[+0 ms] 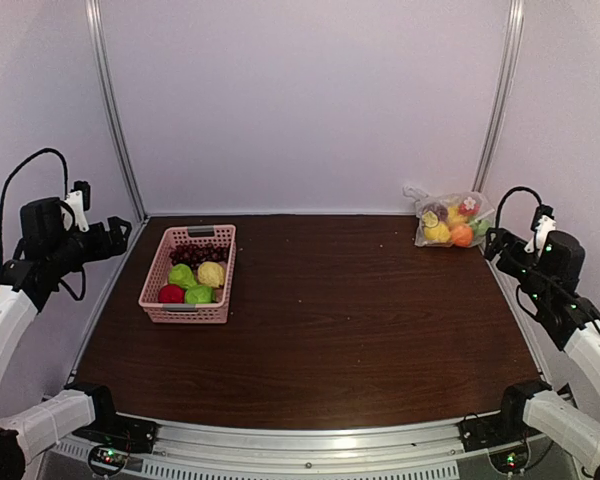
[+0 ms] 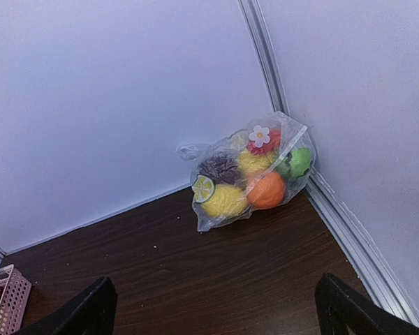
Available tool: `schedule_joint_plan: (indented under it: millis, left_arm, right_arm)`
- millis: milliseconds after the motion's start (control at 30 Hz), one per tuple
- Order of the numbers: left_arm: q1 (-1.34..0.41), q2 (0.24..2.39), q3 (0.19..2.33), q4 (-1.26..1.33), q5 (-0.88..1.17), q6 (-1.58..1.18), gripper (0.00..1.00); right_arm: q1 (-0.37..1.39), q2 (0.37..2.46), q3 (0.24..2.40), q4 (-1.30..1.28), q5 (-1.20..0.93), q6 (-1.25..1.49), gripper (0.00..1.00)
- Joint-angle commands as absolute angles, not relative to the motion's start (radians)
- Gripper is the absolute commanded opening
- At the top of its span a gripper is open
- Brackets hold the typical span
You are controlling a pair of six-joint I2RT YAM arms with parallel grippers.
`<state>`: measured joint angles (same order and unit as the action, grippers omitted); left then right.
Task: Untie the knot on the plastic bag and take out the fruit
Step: Pick up the takeout bag from the corner of the board.
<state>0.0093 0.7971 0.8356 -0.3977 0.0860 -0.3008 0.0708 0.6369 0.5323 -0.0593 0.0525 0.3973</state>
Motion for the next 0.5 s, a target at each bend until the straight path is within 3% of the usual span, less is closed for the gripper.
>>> schedule_joint_plan:
  millis: [0,267,467]
  left_arm:
    - [0.006,0.790,0.831,-0.369,0.081,-0.317,0.98]
    - [0.006,0.867,0.944,-0.391,0.083,-0.284,0.98]
    - [0.006,0.888,0.904,-0.344,0.091,-0.278,0.98]
  right_arm:
    - [0.064,0.621,0.535,-0.094,0.039,0.402,1.00]
    - [0.064,0.645,0.600,-0.154,0.003,0.365,1.00]
    - [0.066,0.810,0.728,-0.227,0.003,0.349,1.00]
